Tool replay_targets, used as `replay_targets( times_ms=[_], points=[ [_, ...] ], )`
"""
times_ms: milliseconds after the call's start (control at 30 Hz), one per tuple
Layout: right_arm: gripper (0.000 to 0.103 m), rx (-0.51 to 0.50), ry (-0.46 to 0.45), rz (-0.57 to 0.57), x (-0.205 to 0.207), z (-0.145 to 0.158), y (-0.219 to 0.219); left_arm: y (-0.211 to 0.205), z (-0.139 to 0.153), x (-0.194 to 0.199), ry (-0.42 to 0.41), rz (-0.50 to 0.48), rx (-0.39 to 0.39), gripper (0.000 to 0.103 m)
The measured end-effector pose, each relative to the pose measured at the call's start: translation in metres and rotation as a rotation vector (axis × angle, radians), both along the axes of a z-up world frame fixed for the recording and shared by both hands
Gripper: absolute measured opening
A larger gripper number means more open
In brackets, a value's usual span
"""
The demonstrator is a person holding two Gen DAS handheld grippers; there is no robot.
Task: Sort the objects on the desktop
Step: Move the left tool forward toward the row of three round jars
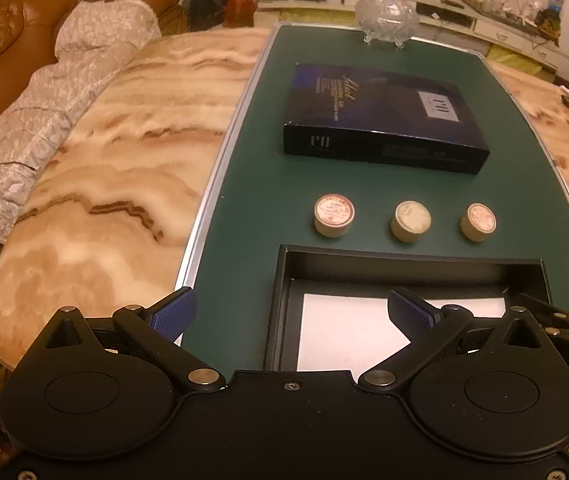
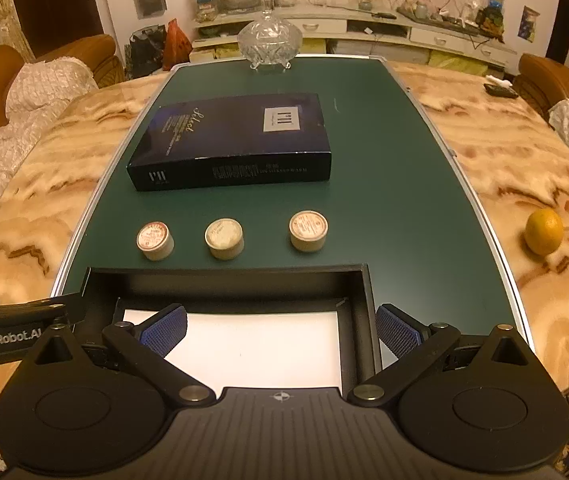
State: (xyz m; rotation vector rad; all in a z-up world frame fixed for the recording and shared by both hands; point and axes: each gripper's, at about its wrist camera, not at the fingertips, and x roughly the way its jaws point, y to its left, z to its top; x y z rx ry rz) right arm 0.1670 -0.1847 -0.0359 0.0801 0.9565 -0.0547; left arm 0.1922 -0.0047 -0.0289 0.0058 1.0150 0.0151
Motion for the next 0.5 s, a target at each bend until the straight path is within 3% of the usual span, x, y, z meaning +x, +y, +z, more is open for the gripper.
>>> replay_targets(
  times_ms=[500],
  points=[
    [0.103,-0.01,0.024,0.011,0.026,-0.012,-0.002,-0.013,-0.01,0.025,0.02,0.0,0.047,0.103]
  ],
)
